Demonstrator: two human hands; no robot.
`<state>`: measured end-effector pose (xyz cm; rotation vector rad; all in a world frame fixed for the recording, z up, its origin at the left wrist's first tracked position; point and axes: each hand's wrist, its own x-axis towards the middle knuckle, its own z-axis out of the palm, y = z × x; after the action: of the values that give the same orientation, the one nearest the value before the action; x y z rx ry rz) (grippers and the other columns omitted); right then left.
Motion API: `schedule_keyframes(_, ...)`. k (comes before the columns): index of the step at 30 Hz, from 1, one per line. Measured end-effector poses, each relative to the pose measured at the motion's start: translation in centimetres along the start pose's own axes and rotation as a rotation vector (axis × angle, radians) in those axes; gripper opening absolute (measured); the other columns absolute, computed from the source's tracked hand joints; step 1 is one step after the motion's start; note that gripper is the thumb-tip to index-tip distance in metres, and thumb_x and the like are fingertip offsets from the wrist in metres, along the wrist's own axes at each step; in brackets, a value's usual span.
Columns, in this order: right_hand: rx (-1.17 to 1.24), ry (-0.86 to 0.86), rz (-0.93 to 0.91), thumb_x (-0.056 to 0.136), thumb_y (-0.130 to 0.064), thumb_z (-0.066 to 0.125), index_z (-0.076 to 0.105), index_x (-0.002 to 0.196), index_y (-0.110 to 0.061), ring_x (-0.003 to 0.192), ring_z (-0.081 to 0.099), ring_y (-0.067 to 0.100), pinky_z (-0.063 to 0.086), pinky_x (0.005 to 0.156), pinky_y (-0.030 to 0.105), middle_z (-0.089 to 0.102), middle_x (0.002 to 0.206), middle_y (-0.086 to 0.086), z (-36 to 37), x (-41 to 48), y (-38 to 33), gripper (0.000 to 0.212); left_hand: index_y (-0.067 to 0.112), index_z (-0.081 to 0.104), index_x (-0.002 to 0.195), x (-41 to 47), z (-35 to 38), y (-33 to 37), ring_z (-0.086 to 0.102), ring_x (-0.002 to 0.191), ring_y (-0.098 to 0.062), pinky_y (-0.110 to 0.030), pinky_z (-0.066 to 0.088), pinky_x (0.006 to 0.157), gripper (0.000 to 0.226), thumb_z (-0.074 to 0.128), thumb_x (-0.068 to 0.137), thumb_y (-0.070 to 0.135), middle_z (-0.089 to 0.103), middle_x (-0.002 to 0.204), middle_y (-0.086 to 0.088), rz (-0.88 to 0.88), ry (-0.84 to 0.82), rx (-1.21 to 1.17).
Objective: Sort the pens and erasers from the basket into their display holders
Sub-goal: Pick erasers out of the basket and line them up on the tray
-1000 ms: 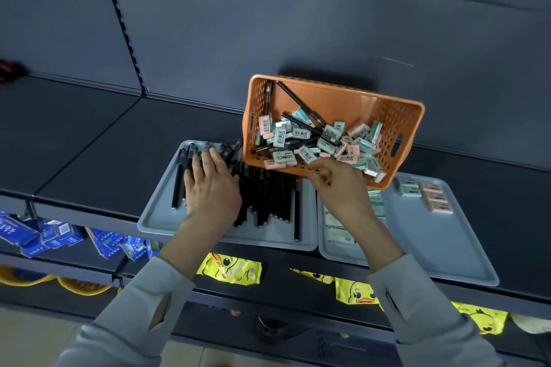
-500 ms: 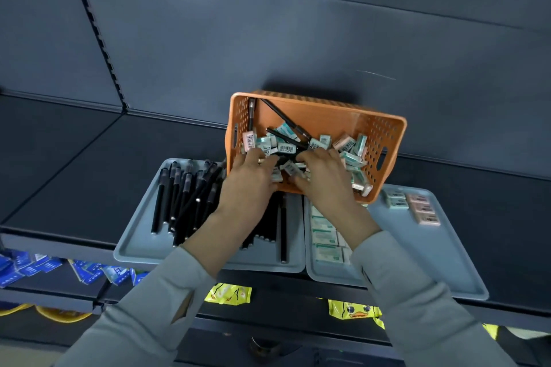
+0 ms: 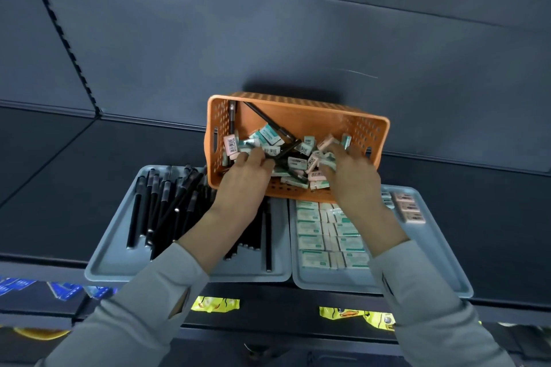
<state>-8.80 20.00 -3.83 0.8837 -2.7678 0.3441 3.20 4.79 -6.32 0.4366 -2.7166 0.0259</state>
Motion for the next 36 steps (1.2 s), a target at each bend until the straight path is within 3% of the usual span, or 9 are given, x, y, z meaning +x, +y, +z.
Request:
schedule_keyframes(2, -0.094, -0.124, -0.012, 0.09, -0.05, 0.06, 0.039, 0.145, -0.015, 0.121, 0.049, 0.04, 0.045, 0.094, 0.044, 0.046, 0.134, 0.019, 0.1, -0.3, 0.1, 0.068, 0.006, 0.069, 0.105, 0.9, 0.7, 0.5, 0.061, 0.091, -0.034, -0.039, 0.056, 0.07, 0.048, 0.078, 0.061, -0.012, 0.06, 0.103, -0.014, 0.009, 0.012, -0.04)
schedule_keyframes(5, -0.109, -0.229, -0.021, 0.088, -0.046, 0.065, 0.023, 0.151, -0.013, 0.126, 0.043, 0.04, 0.04, 0.102, 0.044, 0.036, 0.141, 0.021, 0.5, -0.2, -0.1, 0.083, 0.011, 0.064, 0.117, 2.0, 1.6, 1.7, 0.055, 0.103, -0.032, -0.04, 0.054, 0.081, 0.04, 0.074, 0.078, 0.006, 0.056, 0.113, -0.01, 0.052, -0.029, -0.101)
schedule_keyframes(9, -0.029, -0.219, -0.015, 0.084, -0.03, 0.074, 0.029, 0.146, -0.01, 0.111, 0.055, 0.04, 0.048, 0.088, 0.041, 0.043, 0.133, 0.02, 0.6, 0.6, -0.3, 0.079, 0.016, 0.055, 0.13, 2.9, 2.1, 3.0, 0.046, 0.117, -0.029, -0.038, 0.052, 0.084, 0.044, 0.066, 0.088, 0.017, 0.048, 0.127, -0.007, 0.084, -0.061, -0.058)
schedule_keyframes(14, -0.046, -0.265, -0.121, 0.085, -0.022, 0.071, 0.038, 0.144, -0.01, 0.114, 0.055, 0.038, 0.047, 0.092, 0.039, 0.043, 0.132, 0.019, 0.2, 1.1, 0.2, 0.069, 0.017, 0.068, 0.115, 3.9, 1.5, 2.3, 0.059, 0.099, -0.027, -0.036, 0.052, 0.08, 0.03, 0.071, 0.085, 0.018, 0.058, 0.111, -0.006, 0.092, -0.07, -0.18)
schedule_keyframes(18, -0.038, -0.255, -0.196, 0.085, -0.02, 0.068, 0.049, 0.137, -0.012, 0.11, 0.057, 0.036, 0.048, 0.091, 0.039, 0.052, 0.126, 0.016, 0.4, 1.1, 0.7, 0.057, 0.014, 0.072, 0.105, 4.9, 0.1, 1.0, 0.065, 0.094, -0.023, -0.033, 0.053, 0.081, 0.022, 0.073, 0.082, 0.016, 0.063, 0.111, -0.007, 0.015, 0.063, -0.264)
schedule_keyframes(22, 0.062, -0.14, -0.208, 0.088, -0.026, 0.069, 0.058, 0.127, -0.01, 0.104, 0.063, 0.034, 0.05, 0.087, 0.04, 0.062, 0.117, 0.015, 0.4, 1.1, 0.3, 0.044, 0.014, 0.06, 0.128, 5.2, -0.5, 0.1, 0.058, 0.11, -0.031, -0.039, 0.053, 0.091, 0.049, 0.065, 0.081, -0.002, 0.048, 0.134, -0.011, -0.062, 0.06, -0.145)
schedule_keyframes(28, 0.076, -0.174, -0.258, 0.086, -0.025, 0.071, 0.041, 0.144, -0.015, 0.108, 0.061, 0.035, 0.051, 0.09, 0.041, 0.061, 0.125, 0.015, 1.1, 1.2, 0.6, 0.067, 0.016, 0.054, 0.132, 2.9, 0.7, 2.0, 0.055, 0.111, -0.03, -0.037, 0.052, 0.088, 0.047, 0.064, 0.089, 0.034, 0.05, 0.128, -0.007, 0.044, -0.056, -0.1)
schedule_keyframes(31, 0.006, -0.237, -0.289, 0.086, -0.025, 0.068, 0.036, 0.148, -0.02, 0.113, 0.058, 0.036, 0.051, 0.09, 0.042, 0.055, 0.133, 0.014, 1.2, 1.7, 0.7, 0.07, 0.016, 0.04, 0.143, 3.1, 1.6, 2.5, 0.047, 0.118, -0.033, -0.041, 0.05, 0.092, 0.059, 0.064, 0.09, 0.026, 0.043, 0.135, -0.008, 0.05, -0.14, 0.006)
schedule_keyframes(36, -0.014, -0.187, -0.318, 0.084, -0.023, 0.062, 0.044, 0.14, -0.022, 0.101, 0.063, 0.038, 0.053, 0.078, 0.041, 0.062, 0.122, 0.015, 1.1, 2.6, 0.4, 0.06, 0.01, 0.051, 0.127, 4.5, 1.4, 3.4, 0.056, 0.105, -0.033, -0.039, 0.053, 0.078, 0.043, 0.066, 0.087, 0.012, 0.039, 0.127, -0.011, 0.023, -0.187, 0.0)
